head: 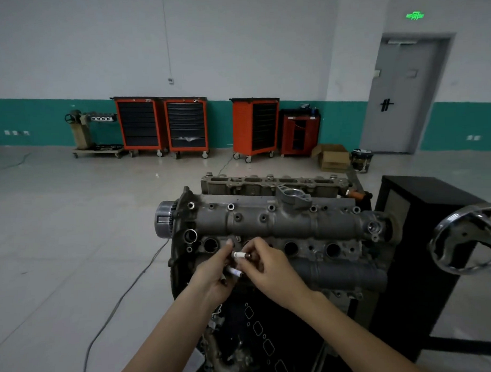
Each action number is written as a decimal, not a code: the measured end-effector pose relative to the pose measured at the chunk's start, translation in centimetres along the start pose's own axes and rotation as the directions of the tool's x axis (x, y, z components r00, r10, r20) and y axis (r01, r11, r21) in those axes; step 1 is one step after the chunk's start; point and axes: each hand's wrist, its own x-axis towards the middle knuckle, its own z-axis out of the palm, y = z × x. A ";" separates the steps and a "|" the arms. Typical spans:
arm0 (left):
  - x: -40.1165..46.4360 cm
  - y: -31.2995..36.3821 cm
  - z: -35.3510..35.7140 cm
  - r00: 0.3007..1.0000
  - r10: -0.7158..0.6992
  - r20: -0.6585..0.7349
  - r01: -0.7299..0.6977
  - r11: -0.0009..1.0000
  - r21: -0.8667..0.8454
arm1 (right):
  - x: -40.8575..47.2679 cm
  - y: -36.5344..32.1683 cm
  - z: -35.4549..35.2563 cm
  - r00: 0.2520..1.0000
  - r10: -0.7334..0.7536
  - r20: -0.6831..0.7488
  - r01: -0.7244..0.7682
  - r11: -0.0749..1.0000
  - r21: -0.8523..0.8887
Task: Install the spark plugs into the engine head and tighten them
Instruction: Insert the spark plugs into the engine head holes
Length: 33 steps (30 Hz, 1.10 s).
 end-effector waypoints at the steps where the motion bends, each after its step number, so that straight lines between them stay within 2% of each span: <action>1: 0.0 -0.2 0.1 1.000 0.004 -0.008 -0.004 1.000 0.006 | -0.1 -0.1 0.1 1.000 -0.014 -0.025 0.014 1.000 0.024; 5: -0.4 -0.5 0.7 0.999 -0.010 -0.044 0.007 0.998 -0.065 | -0.4 -0.4 -0.2 0.987 -0.048 -0.151 0.052 0.998 0.022; 8: -0.5 -0.2 0.5 0.994 -0.075 -0.083 0.068 0.995 -0.077 | 0.0 0.1 -1.7 0.975 -0.001 -0.222 -0.005 1.000 -0.023; 10: -0.8 0.0 0.4 0.991 -0.117 -0.064 0.110 0.988 -0.110 | 0.4 0.5 -2.5 0.989 0.027 -0.148 -0.046 0.991 -0.125; 14: -1.4 0.9 0.5 0.988 -0.149 -0.029 0.139 0.965 -0.222 | 0.5 0.7 -2.1 0.997 -0.066 0.045 0.079 0.903 -0.422; 17: -2.3 1.4 0.6 0.990 -0.141 0.022 0.142 0.949 -0.281 | 0.9 0.7 -0.9 0.989 -0.106 0.102 0.146 0.797 -0.586; 21: -2.7 1.5 0.4 0.984 -0.164 0.062 0.176 0.935 -0.308 | 1.8 0.8 0.0 0.998 0.013 0.065 0.037 0.709 -0.705; 26: -2.5 1.4 0.5 0.975 -0.201 0.094 0.221 0.923 -0.316 | 0.9 1.4 -0.4 0.993 0.060 0.105 0.010 0.824 -0.567; 30: -2.0 1.1 0.5 0.965 -0.234 0.122 0.262 0.905 -0.335 | 0.8 1.5 -0.4 0.991 0.023 0.131 0.061 0.801 -0.596; 33: -2.0 1.1 0.3 0.967 -0.226 0.115 0.252 0.904 -0.344 | 1.5 1.2 0.5 0.998 0.062 0.031 -0.030 0.794 -0.607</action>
